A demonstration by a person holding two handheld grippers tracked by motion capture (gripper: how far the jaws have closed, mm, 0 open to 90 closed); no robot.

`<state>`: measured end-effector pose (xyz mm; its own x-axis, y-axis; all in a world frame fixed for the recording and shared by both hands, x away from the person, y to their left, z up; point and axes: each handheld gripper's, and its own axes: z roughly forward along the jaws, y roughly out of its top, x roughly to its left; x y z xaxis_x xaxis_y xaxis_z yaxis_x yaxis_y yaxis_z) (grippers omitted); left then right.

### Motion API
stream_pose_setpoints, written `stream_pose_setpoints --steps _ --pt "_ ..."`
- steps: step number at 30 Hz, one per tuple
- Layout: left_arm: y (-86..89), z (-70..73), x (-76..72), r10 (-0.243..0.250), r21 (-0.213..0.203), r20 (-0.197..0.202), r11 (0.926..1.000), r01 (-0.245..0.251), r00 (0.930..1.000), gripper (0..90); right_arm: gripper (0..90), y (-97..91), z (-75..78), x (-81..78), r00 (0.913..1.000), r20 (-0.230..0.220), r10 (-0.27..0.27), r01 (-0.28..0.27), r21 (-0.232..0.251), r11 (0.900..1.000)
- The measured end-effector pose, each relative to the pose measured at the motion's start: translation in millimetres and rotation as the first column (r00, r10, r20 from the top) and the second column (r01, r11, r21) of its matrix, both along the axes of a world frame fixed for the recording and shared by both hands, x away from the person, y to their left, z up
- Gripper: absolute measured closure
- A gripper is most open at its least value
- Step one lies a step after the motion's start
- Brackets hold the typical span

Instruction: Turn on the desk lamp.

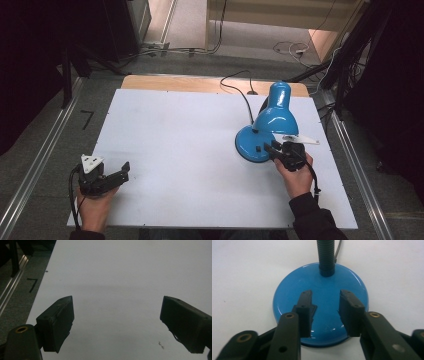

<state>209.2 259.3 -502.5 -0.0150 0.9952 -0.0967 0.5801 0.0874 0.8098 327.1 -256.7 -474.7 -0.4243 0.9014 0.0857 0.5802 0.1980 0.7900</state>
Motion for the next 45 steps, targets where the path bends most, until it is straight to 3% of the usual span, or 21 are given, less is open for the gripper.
stream_pose_setpoints --steps 4,7,45 --pt "0.2 0.1 -0.1 -0.001 -0.001 0.000 1.0000 0.001 1.0000 12.6 80.5 6.0 -1.2 2.1 0.9998 -0.002 0.022 -0.022 0.017 0.9996" --pt "0.3 0.2 -0.2 0.001 -0.001 -0.001 1.0000 -0.001 1.0000 12.7 87.0 9.7 -2.9 2.7 0.9994 -0.006 0.034 -0.034 0.012 0.9994" --pt "0.7 0.2 -0.4 -0.002 -0.003 0.000 1.0000 0.002 1.0000 13.0 87.5 18.2 -16.5 3.9 0.9989 -0.019 0.042 -0.042 0.002 0.9991"
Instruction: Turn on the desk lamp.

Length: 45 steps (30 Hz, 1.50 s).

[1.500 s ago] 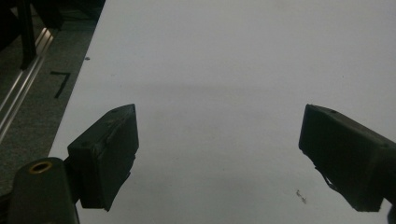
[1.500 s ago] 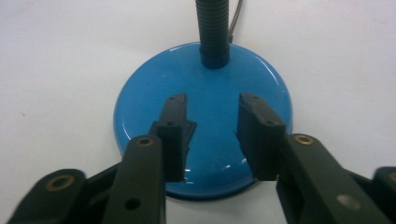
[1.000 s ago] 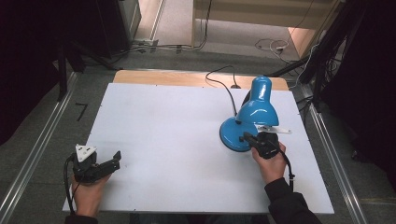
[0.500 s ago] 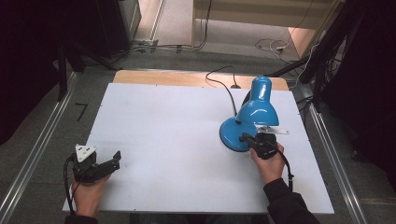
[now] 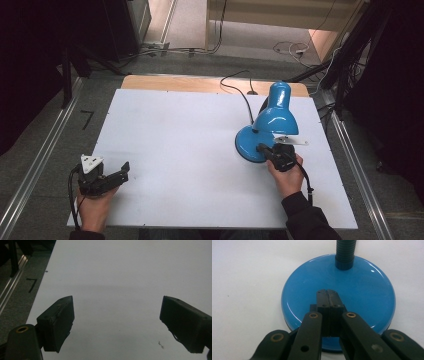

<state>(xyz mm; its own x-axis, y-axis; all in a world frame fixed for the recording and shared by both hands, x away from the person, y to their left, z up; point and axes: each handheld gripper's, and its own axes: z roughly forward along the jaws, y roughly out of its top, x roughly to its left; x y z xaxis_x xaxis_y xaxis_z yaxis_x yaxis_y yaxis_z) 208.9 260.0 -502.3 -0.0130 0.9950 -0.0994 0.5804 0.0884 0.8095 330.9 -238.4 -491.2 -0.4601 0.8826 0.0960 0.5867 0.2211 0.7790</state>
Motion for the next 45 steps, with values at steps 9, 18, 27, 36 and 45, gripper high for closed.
stream_pose_setpoints --steps 9,18,27,36,45 --pt "-0.2 -0.2 0.0 0.000 0.001 -0.002 1.0000 0.000 1.0000 13.0 87.6 0.1 -0.5 -1.1 1.0000 0.009 0.002 -0.002 -0.010 1.0000" --pt "-0.3 0.0 -0.2 0.001 0.002 -0.002 1.0000 -0.001 1.0000 13.0 87.8 0.1 -1.1 -2.4 0.9998 0.017 0.006 -0.005 -0.015 0.9999" --pt "-0.4 0.1 -0.3 -0.001 0.001 0.000 1.0000 0.001 1.0000 13.0 88.1 2.2 -3.4 -6.7 0.9995 0.021 0.023 -0.022 -0.039 0.9990" --pt "0.1 0.4 -0.8 0.001 -0.001 0.003 1.0000 -0.001 1.0000 13.1 88.1 2.2 -3.3 -6.0 0.9997 0.013 0.022 -0.021 -0.023 0.9995" --pt "-0.4 0.3 -0.5 0.000 -0.001 0.002 1.0000 0.000 1.0000 13.3 88.1 1.1 -3.3 -5.1 0.9997 0.008 0.024 -0.024 -0.021 0.9995"
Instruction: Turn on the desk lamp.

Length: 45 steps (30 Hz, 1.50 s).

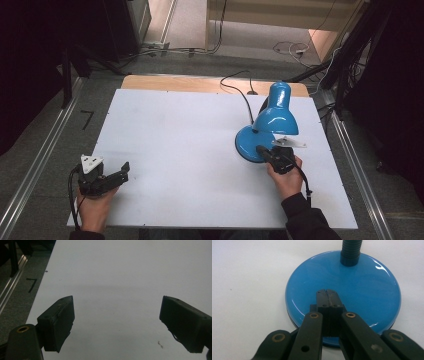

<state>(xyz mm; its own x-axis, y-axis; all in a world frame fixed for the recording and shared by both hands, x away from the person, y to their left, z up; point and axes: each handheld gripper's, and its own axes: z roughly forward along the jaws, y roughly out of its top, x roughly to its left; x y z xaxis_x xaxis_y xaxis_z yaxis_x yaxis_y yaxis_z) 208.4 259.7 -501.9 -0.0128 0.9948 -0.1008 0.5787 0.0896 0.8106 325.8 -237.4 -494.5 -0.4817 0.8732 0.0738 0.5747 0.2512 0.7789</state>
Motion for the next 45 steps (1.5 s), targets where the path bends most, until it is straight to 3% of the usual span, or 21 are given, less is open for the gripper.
stream_pose_setpoints --steps 7,13,24,34,45 --pt "0.5 0.1 -0.2 0.001 0.000 -0.001 1.0000 -0.001 1.0000 13.4 88.1 -0.3 0.4 0.4 1.0000 -0.006 -0.002 0.002 0.008 1.0000" --pt "0.7 -0.3 0.2 0.001 0.000 -0.002 1.0000 -0.001 1.0000 13.4 88.1 -1.4 4.8 1.0 0.9997 0.020 -0.010 0.010 0.026 0.9996" --pt "0.4 0.0 -0.1 0.001 0.001 -0.002 1.0000 -0.001 1.0000 13.4 88.2 -0.4 1.5 3.8 0.9998 0.011 -0.019 0.019 0.013 0.9997" --pt "0.4 0.4 -0.8 0.001 0.000 0.002 1.0000 -0.001 1.0000 13.5 88.3 1.3 -0.1 1.2 0.9998 0.019 -0.005 0.005 -0.029 0.9996" --pt "1.1 -0.1 0.1 0.002 -0.002 0.003 1.0000 -0.002 1.0000 13.5 87.0 -0.1 -0.5 1.6 0.9999 0.014 -0.002 0.001 0.035 0.9994"
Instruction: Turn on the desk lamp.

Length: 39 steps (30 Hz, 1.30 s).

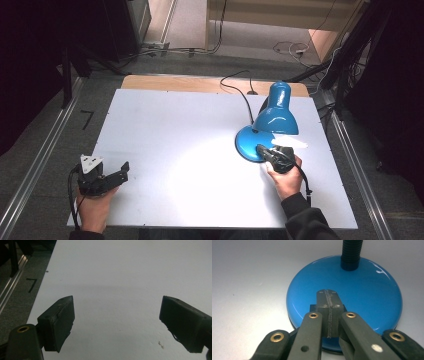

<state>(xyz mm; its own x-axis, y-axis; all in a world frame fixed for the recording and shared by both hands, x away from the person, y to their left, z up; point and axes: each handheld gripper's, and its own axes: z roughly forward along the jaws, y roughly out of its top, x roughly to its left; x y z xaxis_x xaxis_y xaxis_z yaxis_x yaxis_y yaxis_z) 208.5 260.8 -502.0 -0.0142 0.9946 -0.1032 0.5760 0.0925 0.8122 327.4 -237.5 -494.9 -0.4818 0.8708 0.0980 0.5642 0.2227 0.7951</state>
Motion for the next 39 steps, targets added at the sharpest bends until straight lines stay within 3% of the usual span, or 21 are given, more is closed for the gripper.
stream_pose_setpoints --steps 16,27,30,39 --pt "-0.3 -0.2 0.1 -0.004 0.000 -0.003 1.0000 0.004 1.0000 13.5 65.0 -7.4 5.6 -0.3 1.0000 0.002 -0.003 0.003 0.049 0.9988" --pt "-0.4 -0.4 0.2 -0.005 0.000 -0.007 1.0000 0.005 1.0000 13.5 51.8 -9.1 4.7 0.8 0.9999 -0.013 -0.006 0.007 0.039 0.9992" --pt "-0.2 -0.3 0.0 -0.005 -0.001 -0.004 1.0000 0.005 1.0000 13.5 43.3 -10.2 5.2 0.5 0.9998 -0.007 -0.017 0.017 0.030 0.9994" --pt "-0.4 -0.1 0.0 -0.005 -0.001 -0.004 1.0000 0.005 1.0000 13.5 28.9 -20.3 4.9 -0.1 0.9989 -0.023 -0.041 0.041 0.008 0.9991"
